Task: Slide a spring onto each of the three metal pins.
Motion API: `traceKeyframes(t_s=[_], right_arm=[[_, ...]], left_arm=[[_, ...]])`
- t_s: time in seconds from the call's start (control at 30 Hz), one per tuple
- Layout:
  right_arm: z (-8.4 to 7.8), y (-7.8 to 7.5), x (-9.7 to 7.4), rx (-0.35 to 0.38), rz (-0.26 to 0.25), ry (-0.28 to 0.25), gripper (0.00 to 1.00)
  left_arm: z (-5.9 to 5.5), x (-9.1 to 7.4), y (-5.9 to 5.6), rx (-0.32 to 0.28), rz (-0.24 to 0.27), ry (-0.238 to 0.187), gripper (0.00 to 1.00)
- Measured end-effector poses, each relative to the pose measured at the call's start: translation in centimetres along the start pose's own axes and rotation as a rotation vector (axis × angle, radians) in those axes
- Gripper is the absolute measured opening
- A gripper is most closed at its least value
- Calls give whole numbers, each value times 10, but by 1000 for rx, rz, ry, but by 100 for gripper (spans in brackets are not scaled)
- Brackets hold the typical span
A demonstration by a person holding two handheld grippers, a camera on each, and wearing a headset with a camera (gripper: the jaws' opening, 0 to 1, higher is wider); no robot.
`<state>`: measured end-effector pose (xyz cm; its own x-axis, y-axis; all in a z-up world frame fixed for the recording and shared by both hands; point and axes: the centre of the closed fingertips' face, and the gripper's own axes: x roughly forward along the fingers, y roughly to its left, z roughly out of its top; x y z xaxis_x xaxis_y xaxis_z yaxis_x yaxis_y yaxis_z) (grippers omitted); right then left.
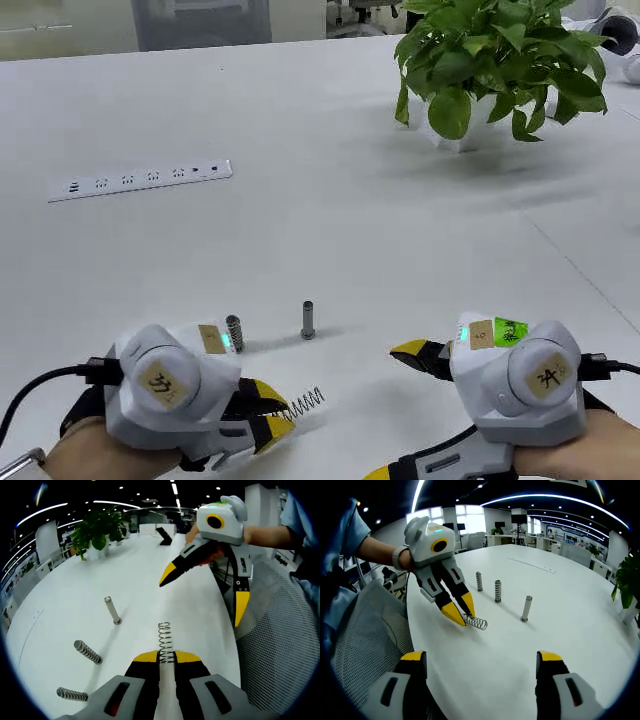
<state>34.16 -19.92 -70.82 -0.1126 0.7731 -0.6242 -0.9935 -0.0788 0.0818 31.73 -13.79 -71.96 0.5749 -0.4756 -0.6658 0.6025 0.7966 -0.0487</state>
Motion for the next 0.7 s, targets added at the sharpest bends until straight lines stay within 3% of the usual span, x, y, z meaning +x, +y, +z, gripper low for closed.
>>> traceKeyframes(t_s=[0.3, 0.7], right_arm=[[18, 9, 9, -35, 48, -7, 90], [41, 25, 27, -95, 122, -8, 87]], left_arm=[[-6, -25, -9, -54, 38, -62, 10], [-22, -54, -9, -107, 116, -90, 10]])
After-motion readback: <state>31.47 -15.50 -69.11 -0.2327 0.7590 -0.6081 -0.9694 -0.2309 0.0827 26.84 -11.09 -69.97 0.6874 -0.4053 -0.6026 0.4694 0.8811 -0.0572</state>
